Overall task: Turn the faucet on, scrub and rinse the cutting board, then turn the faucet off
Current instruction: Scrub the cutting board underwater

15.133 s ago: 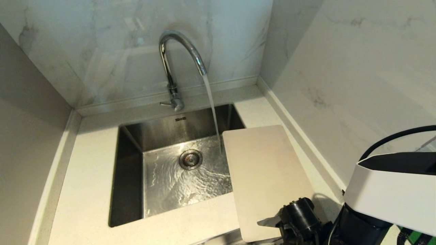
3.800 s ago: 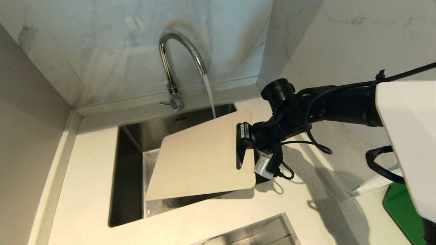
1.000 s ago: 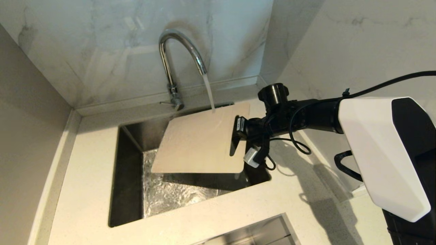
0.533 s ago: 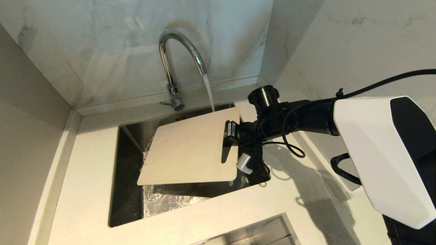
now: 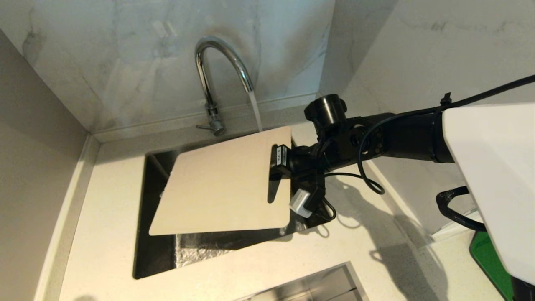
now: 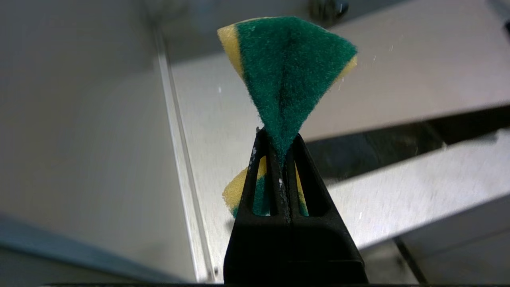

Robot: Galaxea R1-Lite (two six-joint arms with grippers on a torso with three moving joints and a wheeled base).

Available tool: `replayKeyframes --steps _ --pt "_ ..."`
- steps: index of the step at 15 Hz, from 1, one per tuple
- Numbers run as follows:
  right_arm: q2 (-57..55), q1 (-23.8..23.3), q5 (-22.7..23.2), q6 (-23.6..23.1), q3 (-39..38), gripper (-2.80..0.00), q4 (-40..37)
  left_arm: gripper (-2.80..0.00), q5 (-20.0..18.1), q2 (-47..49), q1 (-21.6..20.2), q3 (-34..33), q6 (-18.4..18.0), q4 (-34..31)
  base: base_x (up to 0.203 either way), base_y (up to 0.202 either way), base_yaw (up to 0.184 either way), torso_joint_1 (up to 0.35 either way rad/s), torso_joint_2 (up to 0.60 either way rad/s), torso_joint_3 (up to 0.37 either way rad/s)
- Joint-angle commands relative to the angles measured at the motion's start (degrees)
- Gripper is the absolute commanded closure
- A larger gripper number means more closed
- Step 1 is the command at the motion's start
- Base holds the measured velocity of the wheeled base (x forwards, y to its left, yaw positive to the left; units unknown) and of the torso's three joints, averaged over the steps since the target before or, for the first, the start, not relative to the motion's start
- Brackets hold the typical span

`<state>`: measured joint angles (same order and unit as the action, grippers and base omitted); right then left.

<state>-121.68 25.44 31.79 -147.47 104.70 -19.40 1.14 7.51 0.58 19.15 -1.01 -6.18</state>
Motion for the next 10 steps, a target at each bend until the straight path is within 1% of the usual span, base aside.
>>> replayKeyframes --steps 1,4,6,8,10 --pt "2.33 1.18 0.12 -0.17 -0.03 0.0 -0.12 0.0 1.63 13.29 1.47 12.22 -0.29 -0.55 0.0 0.0 0.0 0.0 0.0 0.0" --pt "3.03 2.64 0.12 0.34 -0.12 0.0 -0.03 0.0 6.27 26.5 2.85 27.03 -1.75 -1.01 0.0 0.0 0.0 0.0 0.0 0.0" --pt "3.03 3.13 0.12 0.34 -0.25 0.0 -0.03 0.0 7.6 34.67 2.28 35.55 -2.45 -1.14 0.0 0.0 0.0 0.0 0.0 0.0" --pt "3.03 3.14 0.12 0.34 -0.29 0.0 0.05 0.0 7.89 43.23 -0.52 43.76 -3.01 -1.07 0.0 0.0 0.0 0.0 0.0 0.0" --pt "3.03 3.13 0.03 0.34 -0.29 0.0 -0.03 0.0 6.97 51.64 -4.13 51.89 -3.32 -1.0 0.0 0.0 0.0 0.0 0.0 0.0"
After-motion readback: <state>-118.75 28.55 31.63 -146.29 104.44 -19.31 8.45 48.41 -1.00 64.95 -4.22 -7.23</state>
